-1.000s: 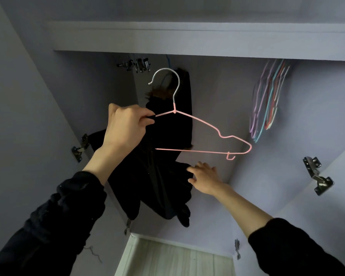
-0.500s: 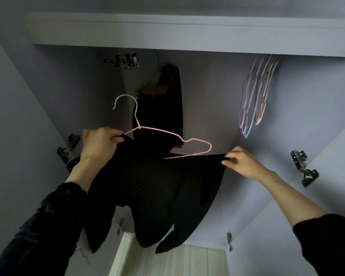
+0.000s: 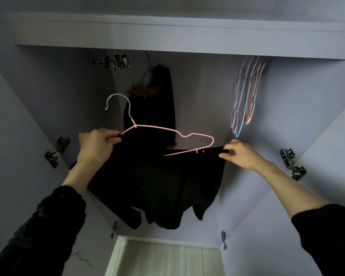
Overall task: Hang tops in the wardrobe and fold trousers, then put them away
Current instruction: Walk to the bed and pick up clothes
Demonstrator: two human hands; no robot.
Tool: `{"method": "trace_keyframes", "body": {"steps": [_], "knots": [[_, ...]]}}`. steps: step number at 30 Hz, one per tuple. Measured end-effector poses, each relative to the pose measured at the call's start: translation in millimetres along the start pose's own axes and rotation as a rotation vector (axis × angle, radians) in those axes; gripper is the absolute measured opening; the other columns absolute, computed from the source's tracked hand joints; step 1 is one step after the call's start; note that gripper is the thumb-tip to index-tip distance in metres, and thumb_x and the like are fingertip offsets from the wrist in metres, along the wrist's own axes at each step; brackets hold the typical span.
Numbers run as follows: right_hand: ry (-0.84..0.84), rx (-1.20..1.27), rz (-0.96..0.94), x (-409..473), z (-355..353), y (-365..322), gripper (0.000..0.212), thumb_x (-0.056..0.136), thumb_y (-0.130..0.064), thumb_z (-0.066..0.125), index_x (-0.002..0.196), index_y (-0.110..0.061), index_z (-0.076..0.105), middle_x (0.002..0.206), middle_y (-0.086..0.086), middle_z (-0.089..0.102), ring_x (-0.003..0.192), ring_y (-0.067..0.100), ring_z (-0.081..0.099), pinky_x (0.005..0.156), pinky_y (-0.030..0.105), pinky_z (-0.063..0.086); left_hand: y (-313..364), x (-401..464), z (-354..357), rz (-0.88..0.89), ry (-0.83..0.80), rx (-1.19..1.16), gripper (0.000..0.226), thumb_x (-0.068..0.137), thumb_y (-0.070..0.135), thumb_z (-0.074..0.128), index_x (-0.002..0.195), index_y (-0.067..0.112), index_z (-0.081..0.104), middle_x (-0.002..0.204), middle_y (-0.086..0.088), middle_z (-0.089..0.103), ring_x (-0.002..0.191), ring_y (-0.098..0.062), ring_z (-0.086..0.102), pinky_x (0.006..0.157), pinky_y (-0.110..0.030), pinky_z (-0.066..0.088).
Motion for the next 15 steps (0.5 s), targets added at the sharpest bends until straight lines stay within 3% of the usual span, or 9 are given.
{"method": "trace_keyframes", "body": {"steps": [3, 6, 9, 15], "knots": [[0.016, -0.038, -0.065, 2.2, -11.9, -8.4, 0.019, 0.085, -0.037, 0.066, 0.091, -0.018, 0.069, 0.079, -0.006, 0.046, 0.076, 0.018, 0.052, 0.077, 0.031, 0.044, -2.0, -0.1, 0.3, -0.016, 0.005, 0.006, 0.014, 0.087, 0.017, 0.064, 0.099, 0.017, 0.073, 0.103, -0.008, 0.07, 0.104, -0.031, 0.058, 0.086, -0.029, 0.019], [0.058, -0.085, -0.17, 7.6, -23.3, -24.4, 0.02, 0.086, -0.036, 0.064, 0.089, -0.017, 0.069, 0.08, -0.004, 0.053, 0.077, 0.02, 0.054, 0.075, 0.031, 0.043, 9.1, -0.8, 0.4, 0.085, 0.01, 0.05, 0.014, 0.088, 0.015, 0.063, 0.095, 0.019, 0.074, 0.093, -0.004, 0.07, 0.096, -0.029, 0.06, 0.078, -0.026, 0.015], [0.069, -0.221, -0.245, 14.9, -34.8, -38.2, 0.026, 0.088, -0.037, 0.061, 0.088, -0.014, 0.071, 0.079, -0.001, 0.061, 0.078, 0.02, 0.054, 0.07, 0.03, 0.039, 20.1, -1.4, -3.9, 0.16, 0.012, 0.078, 0.016, 0.088, 0.013, 0.062, 0.097, 0.018, 0.074, 0.09, -0.004, 0.069, 0.092, -0.029, 0.06, 0.078, -0.027, 0.015], [0.07, -0.182, -0.174, 13.5, -59.9, -40.0, 0.02, 0.088, -0.039, 0.061, 0.093, -0.022, 0.071, 0.06, -0.014, 0.047, 0.063, 0.014, 0.049, 0.062, 0.024, 0.034, 30.2, -6.2, -17.2, 0.233, 0.046, 0.187, 0.017, 0.089, 0.008, 0.061, 0.097, 0.015, 0.074, 0.088, -0.005, 0.068, 0.086, -0.03, 0.061, 0.074, -0.028, 0.013]]}}
Point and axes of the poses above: each hand's wrist, its own x-axis towards the middle knuckle, its own z-axis out of the palm, y = z × x, the point moved 2 cm from there along x, towards the middle knuckle
